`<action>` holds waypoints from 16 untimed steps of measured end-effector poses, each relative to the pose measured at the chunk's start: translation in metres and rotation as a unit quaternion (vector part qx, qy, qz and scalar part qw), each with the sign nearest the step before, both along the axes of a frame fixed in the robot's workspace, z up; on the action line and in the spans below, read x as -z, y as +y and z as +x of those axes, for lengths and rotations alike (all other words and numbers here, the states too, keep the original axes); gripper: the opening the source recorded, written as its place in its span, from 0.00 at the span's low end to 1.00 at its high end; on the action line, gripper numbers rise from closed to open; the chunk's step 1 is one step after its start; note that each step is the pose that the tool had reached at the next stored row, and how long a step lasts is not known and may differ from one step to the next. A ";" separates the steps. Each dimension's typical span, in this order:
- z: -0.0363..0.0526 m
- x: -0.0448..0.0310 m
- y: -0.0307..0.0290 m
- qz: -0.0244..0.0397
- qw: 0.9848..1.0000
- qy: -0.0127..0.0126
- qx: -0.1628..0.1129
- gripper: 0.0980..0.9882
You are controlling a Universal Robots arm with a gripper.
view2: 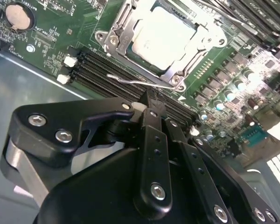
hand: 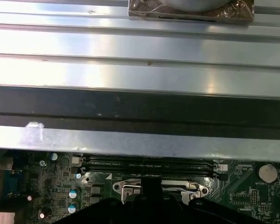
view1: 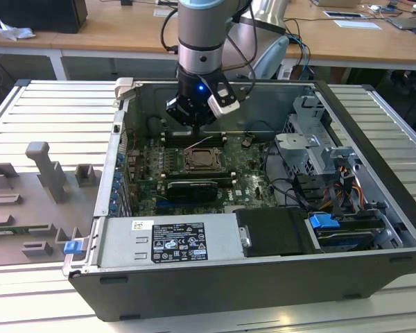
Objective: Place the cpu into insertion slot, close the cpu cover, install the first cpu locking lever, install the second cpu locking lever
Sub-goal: 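Install the first cpu locking lever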
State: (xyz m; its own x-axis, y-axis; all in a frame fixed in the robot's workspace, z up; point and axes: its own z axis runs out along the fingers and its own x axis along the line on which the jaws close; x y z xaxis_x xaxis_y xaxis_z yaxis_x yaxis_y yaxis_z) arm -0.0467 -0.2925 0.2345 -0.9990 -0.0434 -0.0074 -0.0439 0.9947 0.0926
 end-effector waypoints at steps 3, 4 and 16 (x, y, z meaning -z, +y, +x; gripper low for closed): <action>0.0040 0.0033 0.0006 0.001 1.000 0.000 0.000 0.01; 0.0055 0.0048 0.0007 0.002 1.000 0.000 0.000 0.01; 0.0115 0.0127 0.0045 0.003 1.000 0.000 0.000 0.01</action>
